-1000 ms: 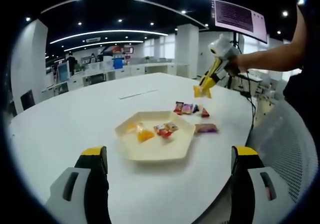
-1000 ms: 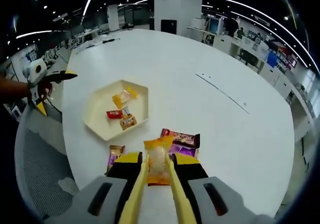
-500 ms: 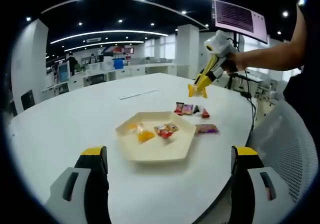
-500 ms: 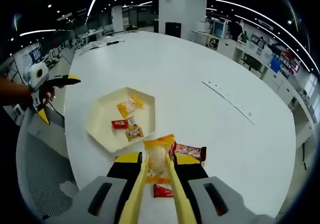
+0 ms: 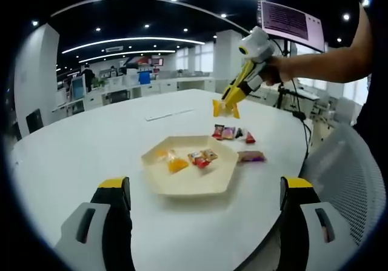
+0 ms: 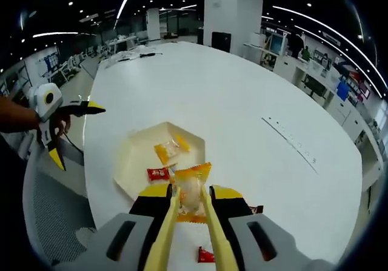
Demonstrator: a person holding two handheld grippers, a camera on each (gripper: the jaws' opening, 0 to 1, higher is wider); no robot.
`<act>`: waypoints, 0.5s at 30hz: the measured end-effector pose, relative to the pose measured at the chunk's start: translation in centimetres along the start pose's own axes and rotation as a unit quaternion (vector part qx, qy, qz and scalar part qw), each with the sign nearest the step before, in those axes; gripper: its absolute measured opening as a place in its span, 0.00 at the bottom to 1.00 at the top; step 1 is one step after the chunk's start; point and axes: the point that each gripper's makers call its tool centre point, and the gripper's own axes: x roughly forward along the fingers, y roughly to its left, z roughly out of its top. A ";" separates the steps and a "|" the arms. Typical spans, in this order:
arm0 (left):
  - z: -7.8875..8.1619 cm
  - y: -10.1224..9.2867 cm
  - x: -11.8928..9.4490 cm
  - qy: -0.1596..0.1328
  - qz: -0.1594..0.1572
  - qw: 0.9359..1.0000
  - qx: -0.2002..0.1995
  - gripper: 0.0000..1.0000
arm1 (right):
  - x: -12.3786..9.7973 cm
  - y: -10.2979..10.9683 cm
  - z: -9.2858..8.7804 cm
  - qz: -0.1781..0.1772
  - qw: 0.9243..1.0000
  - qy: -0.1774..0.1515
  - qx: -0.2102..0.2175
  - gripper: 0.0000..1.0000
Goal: Place the target food into the container with the food tongs after gripping and lifting it, then release it inside without dropping or visibly crushing the food.
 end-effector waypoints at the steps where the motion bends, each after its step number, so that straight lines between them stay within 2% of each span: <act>1: 0.0 0.0 0.0 0.000 0.000 1.000 0.000 0.99 | 0.2 0.2 0.3 0.002 1.000 0.000 -0.002 0.24; 15: 0.3 0.3 -0.1 -0.005 0.007 1.000 -0.001 0.99 | 2.4 2.6 3.3 0.032 0.999 0.001 -0.011 0.24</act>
